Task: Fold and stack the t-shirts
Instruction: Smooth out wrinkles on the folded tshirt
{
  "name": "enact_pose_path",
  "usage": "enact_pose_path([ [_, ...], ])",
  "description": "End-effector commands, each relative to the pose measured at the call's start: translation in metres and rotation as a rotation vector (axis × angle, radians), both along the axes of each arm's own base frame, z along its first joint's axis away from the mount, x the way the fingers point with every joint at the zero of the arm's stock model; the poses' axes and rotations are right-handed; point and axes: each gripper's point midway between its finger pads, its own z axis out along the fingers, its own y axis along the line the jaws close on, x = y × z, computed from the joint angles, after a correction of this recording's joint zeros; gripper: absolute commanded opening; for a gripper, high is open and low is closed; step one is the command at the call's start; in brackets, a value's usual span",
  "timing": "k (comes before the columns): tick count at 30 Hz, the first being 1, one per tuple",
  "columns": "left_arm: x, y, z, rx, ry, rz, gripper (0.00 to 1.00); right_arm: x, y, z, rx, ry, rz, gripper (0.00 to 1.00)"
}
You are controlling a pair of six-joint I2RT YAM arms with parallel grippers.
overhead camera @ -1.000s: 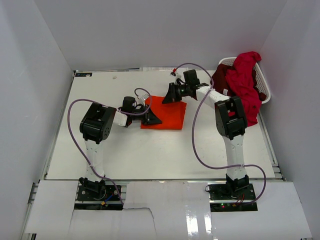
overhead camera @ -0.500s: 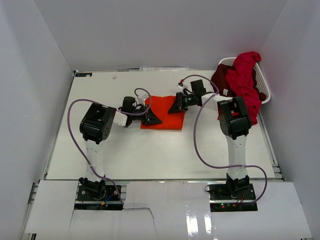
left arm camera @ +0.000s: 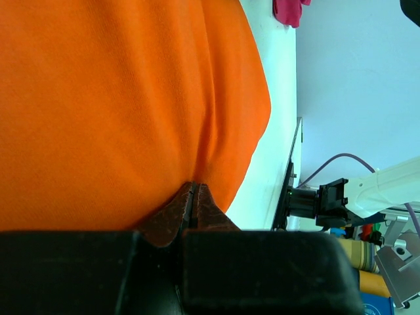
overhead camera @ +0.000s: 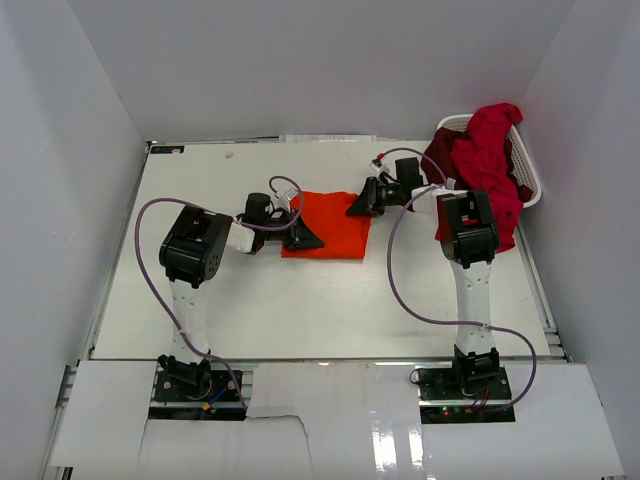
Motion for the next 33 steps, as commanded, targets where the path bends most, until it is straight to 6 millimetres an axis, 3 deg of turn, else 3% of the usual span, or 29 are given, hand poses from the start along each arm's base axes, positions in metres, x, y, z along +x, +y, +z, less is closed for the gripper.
enact_pose_path([
  [1,-0.022,0.006,-0.034,0.103,0.092,0.002,0.08,0.030,-0.004,0.007,0.017,-0.064,-0.041,0.08],
  [9,-0.023,0.007,-0.032,0.103,0.082,-0.001,0.10,0.070,-0.021,0.003,-0.054,-0.123,-0.163,0.08],
  [17,-0.025,0.008,-0.031,0.108,0.083,-0.002,0.10,0.111,-0.039,0.036,-0.068,-0.211,-0.251,0.11],
  [19,-0.024,0.008,-0.029,0.107,0.078,0.002,0.11,0.108,-0.038,0.043,-0.064,-0.202,-0.232,0.13],
  [20,-0.023,0.007,-0.026,0.104,0.072,0.003,0.14,0.109,-0.037,0.055,-0.064,-0.230,-0.216,0.20],
  [22,-0.020,0.005,-0.016,0.091,0.056,0.002,0.21,0.098,-0.035,0.059,-0.081,-0.211,-0.192,0.27],
  [23,-0.016,0.004,-0.008,0.082,0.045,0.007,0.24,0.095,-0.035,0.077,-0.084,-0.251,-0.184,0.32],
  [24,-0.013,0.003,-0.001,0.073,0.033,0.010,0.27,0.085,-0.036,0.072,-0.091,-0.232,-0.179,0.42],
  [25,-0.009,0.001,0.008,0.065,0.019,0.015,0.31,0.079,-0.036,0.074,-0.091,-0.223,-0.170,0.46],
  [26,-0.003,-0.001,0.027,0.044,-0.014,0.019,0.39,0.074,-0.036,0.085,-0.085,-0.231,-0.166,0.49],
  [28,0.003,-0.003,0.048,0.019,-0.045,0.023,0.44,0.057,-0.037,0.080,-0.089,-0.175,-0.149,0.52],
  [29,0.010,-0.005,0.069,-0.004,-0.078,0.028,0.48,0.045,-0.037,0.078,-0.095,-0.141,-0.138,0.53],
  [33,0.025,-0.004,0.115,-0.053,-0.143,0.045,0.53,0.026,-0.041,0.081,-0.133,-0.111,-0.146,0.58],
])
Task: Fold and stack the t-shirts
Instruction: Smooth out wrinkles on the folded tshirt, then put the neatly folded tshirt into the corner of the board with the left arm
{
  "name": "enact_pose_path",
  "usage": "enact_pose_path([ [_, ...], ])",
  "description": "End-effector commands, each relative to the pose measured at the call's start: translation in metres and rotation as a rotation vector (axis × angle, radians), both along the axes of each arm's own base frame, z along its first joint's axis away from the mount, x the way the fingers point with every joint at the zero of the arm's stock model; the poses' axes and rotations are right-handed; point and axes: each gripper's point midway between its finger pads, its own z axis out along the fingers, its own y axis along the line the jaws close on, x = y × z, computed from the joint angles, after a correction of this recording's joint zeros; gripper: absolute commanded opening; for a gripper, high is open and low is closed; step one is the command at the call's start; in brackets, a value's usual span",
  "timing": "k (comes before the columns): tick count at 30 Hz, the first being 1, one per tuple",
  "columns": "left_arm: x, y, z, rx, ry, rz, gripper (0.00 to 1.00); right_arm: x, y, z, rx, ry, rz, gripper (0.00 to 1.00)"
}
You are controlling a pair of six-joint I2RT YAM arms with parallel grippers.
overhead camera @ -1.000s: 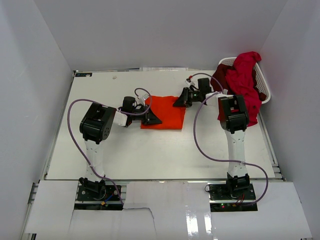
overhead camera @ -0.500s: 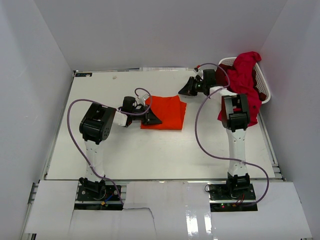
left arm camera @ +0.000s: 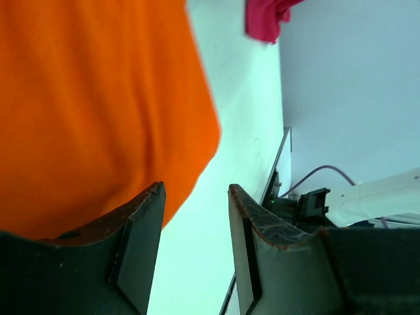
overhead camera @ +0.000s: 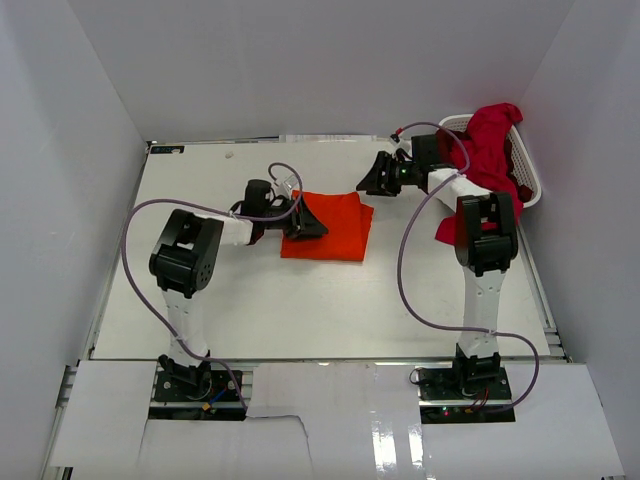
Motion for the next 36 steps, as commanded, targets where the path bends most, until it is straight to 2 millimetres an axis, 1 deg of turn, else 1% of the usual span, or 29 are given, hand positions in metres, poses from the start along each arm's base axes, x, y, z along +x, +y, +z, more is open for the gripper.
enact_pose_path([
  [1,0.024,0.003,0.081,-0.069,-0.145,0.035,0.54,-0.027,-0.002,0.015,-0.030,0.016,0.018,0.58],
  [2,0.029,0.005,0.093,-0.076,-0.166,0.043,0.55,-0.032,-0.005,0.019,-0.042,0.021,0.008,0.59],
  [3,0.033,0.008,0.097,-0.078,-0.174,0.053,0.55,-0.036,-0.006,0.018,-0.049,0.029,0.006,0.59],
  [4,0.039,0.016,0.100,-0.076,-0.174,0.073,0.56,-0.044,-0.007,0.014,-0.065,0.049,0.007,0.59],
  [6,0.049,0.026,0.105,-0.071,-0.186,0.098,0.56,-0.049,-0.011,0.010,-0.094,0.065,-0.009,0.59],
  [7,0.057,0.037,0.105,-0.062,-0.191,0.124,0.57,-0.052,-0.012,0.012,-0.101,0.061,-0.012,0.59],
  [9,0.069,0.051,0.095,-0.019,-0.153,0.169,0.57,-0.058,-0.016,0.004,-0.131,0.089,-0.028,0.59],
  [10,0.086,0.063,0.094,0.013,-0.179,0.197,0.57,-0.059,-0.017,0.002,-0.139,0.094,-0.032,0.59],
  [11,0.089,0.070,0.084,0.053,-0.143,0.209,0.58,-0.061,-0.019,-0.001,-0.147,0.103,-0.036,0.60],
  [12,0.095,0.074,0.083,0.079,-0.150,0.220,0.58,-0.061,-0.020,-0.004,-0.160,0.107,-0.044,0.60],
  [13,0.108,0.081,0.087,0.107,-0.170,0.248,0.58,-0.060,-0.021,-0.005,-0.164,0.108,-0.048,0.60],
  [14,0.110,0.085,0.078,0.136,-0.160,0.247,0.58,-0.059,-0.020,-0.008,-0.164,0.115,-0.053,0.60],
  [17,0.126,0.094,0.074,0.192,-0.171,0.266,0.58,-0.057,-0.020,-0.017,-0.170,0.139,-0.056,0.61],
  [18,0.128,0.095,0.072,0.205,-0.172,0.266,0.58,-0.054,-0.019,-0.016,-0.164,0.141,-0.058,0.61],
  [20,0.133,0.097,0.071,0.222,-0.179,0.267,0.58,-0.052,-0.018,-0.022,-0.165,0.150,-0.059,0.61],
  [21,0.134,0.098,0.066,0.229,-0.177,0.263,0.58,-0.050,-0.017,-0.021,-0.159,0.151,-0.062,0.61],
  [22,0.135,0.098,0.065,0.230,-0.179,0.260,0.58,-0.048,-0.016,-0.025,-0.158,0.157,-0.061,0.61],
  [24,0.134,0.097,0.060,0.230,-0.173,0.248,0.58,-0.044,-0.013,-0.024,-0.150,0.155,-0.058,0.61],
  [25,0.134,0.097,0.057,0.230,-0.169,0.244,0.58,-0.043,-0.012,-0.029,-0.152,0.166,-0.054,0.61],
  [27,0.133,0.097,0.052,0.235,-0.163,0.238,0.58,-0.041,-0.011,-0.034,-0.149,0.175,-0.055,0.62],
  [32,0.133,0.100,0.046,0.256,-0.168,0.237,0.58,-0.034,-0.005,-0.041,-0.124,0.177,-0.051,0.62],
  [33,0.134,0.099,0.045,0.256,-0.168,0.235,0.58,-0.034,-0.003,-0.046,-0.121,0.189,-0.046,0.62],
  [36,0.134,0.099,0.043,0.258,-0.167,0.231,0.58,-0.031,0.002,-0.045,-0.097,0.190,-0.037,0.62],
])
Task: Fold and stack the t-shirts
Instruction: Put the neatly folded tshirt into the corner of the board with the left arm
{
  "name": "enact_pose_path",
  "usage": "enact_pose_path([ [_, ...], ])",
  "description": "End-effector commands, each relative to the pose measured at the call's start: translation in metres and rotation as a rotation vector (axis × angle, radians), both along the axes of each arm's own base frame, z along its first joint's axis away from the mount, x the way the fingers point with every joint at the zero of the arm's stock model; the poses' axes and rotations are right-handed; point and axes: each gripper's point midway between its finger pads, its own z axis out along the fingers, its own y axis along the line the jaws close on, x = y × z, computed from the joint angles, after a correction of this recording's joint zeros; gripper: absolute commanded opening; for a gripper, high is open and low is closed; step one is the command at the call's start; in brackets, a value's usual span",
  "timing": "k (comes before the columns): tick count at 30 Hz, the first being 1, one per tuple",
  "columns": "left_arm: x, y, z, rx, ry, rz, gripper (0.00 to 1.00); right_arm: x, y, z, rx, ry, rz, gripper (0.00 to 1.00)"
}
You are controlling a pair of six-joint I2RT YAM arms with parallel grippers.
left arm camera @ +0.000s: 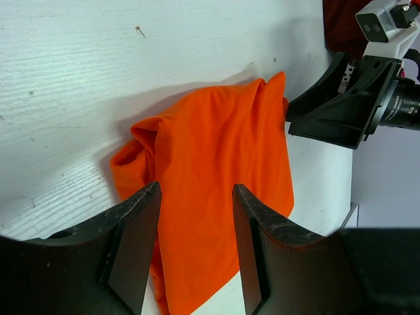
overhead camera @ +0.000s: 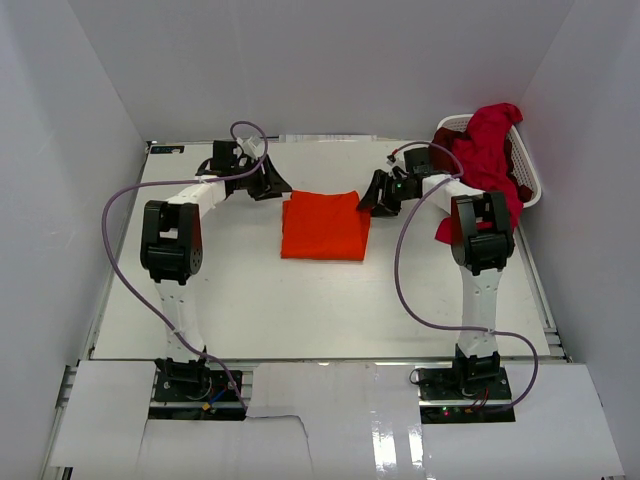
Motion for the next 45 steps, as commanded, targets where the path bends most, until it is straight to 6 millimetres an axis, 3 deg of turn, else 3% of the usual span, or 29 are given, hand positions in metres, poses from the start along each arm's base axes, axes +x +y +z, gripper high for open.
enact_pose_path([
  [1,0.006,-0.002,0.009,0.012,-0.044,-0.016,0.58,0.011,0.012,0.005,0.032,-0.032,0.014,0.62],
  [12,0.002,-0.002,-0.001,0.010,-0.020,-0.028,0.58,0.011,0.034,0.013,0.040,-0.047,0.046,0.62],
  [17,0.005,0.000,-0.019,0.039,-0.004,-0.021,0.58,0.012,0.040,0.006,0.036,-0.034,0.055,0.56],
  [20,0.005,0.002,-0.028,0.054,0.008,-0.015,0.58,0.012,0.041,0.002,0.035,-0.028,0.057,0.48],
  [24,0.000,0.009,-0.041,0.116,0.041,-0.001,0.58,0.011,0.041,-0.001,0.039,-0.021,0.062,0.12],
  [25,-0.002,0.012,-0.043,0.139,0.047,0.004,0.58,0.012,0.041,-0.002,0.037,-0.023,0.062,0.08],
  [27,-0.007,0.021,-0.051,0.194,0.068,0.041,0.58,0.011,0.041,-0.005,0.036,-0.018,0.062,0.08],
  [28,-0.008,0.024,-0.043,0.206,0.056,0.059,0.58,0.011,0.041,-0.007,0.035,-0.015,0.064,0.08],
  [30,-0.013,0.034,-0.047,0.249,0.068,0.100,0.58,0.010,0.042,-0.008,0.038,-0.013,0.065,0.08],
  [37,-0.013,0.058,-0.014,0.332,0.019,0.239,0.60,0.008,0.042,-0.009,0.043,-0.013,0.067,0.08],
  [40,-0.018,0.070,-0.011,0.375,0.030,0.304,0.60,0.007,0.043,-0.009,0.047,-0.015,0.071,0.08],
  [45,-0.030,0.065,-0.019,0.354,0.079,0.286,0.60,0.007,0.044,-0.010,0.049,-0.013,0.070,0.08],
])
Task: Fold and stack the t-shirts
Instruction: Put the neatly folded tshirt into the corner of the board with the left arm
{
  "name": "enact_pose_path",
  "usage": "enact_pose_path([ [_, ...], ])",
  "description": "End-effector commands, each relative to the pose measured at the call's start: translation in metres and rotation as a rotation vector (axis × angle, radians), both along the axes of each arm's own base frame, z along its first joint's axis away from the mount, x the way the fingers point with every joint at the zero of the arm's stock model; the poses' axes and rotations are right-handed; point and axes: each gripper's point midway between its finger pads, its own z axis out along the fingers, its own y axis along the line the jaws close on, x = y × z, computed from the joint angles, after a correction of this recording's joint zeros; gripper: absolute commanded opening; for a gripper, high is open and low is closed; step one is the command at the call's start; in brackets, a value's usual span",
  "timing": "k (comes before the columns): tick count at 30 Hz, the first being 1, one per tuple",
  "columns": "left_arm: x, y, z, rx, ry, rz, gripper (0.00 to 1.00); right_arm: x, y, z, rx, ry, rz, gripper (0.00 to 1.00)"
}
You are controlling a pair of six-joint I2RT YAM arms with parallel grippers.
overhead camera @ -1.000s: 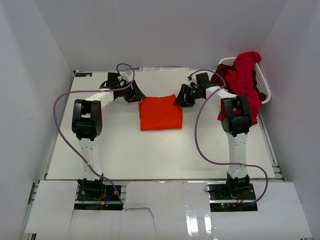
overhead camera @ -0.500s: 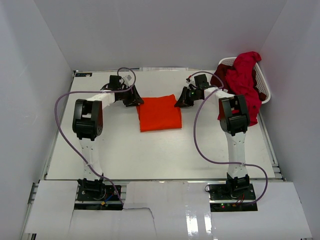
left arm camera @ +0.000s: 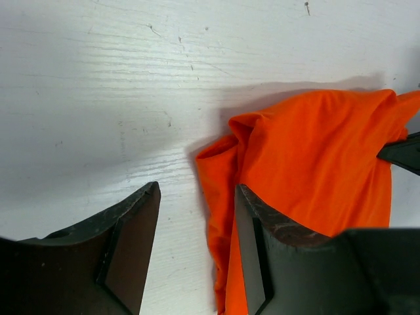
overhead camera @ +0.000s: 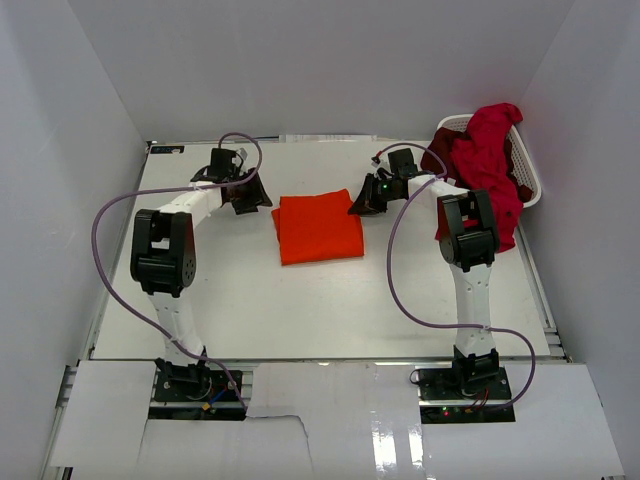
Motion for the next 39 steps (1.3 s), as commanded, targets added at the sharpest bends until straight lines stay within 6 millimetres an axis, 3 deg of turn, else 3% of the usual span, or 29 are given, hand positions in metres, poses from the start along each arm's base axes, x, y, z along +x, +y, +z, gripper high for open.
enact_pose_path([
  [1,-0.008,0.000,0.014,-0.008,-0.005,0.023,0.60,0.004,0.005,0.000,0.017,-0.019,0.012,0.08],
  [8,-0.017,-0.023,0.005,-0.145,0.014,-0.022,0.61,0.004,0.005,0.002,0.021,-0.021,0.010,0.08],
  [18,-0.020,-0.038,0.004,-0.230,-0.010,-0.062,0.70,0.004,0.006,0.002,0.026,-0.020,0.016,0.08],
  [27,-0.023,-0.042,-0.019,-0.246,0.032,-0.074,0.80,0.004,0.006,0.002,0.027,-0.020,0.017,0.08],
  [39,-0.012,-0.045,-0.033,-0.246,0.053,-0.056,0.72,0.002,0.007,0.004,0.031,-0.021,0.022,0.08],
])
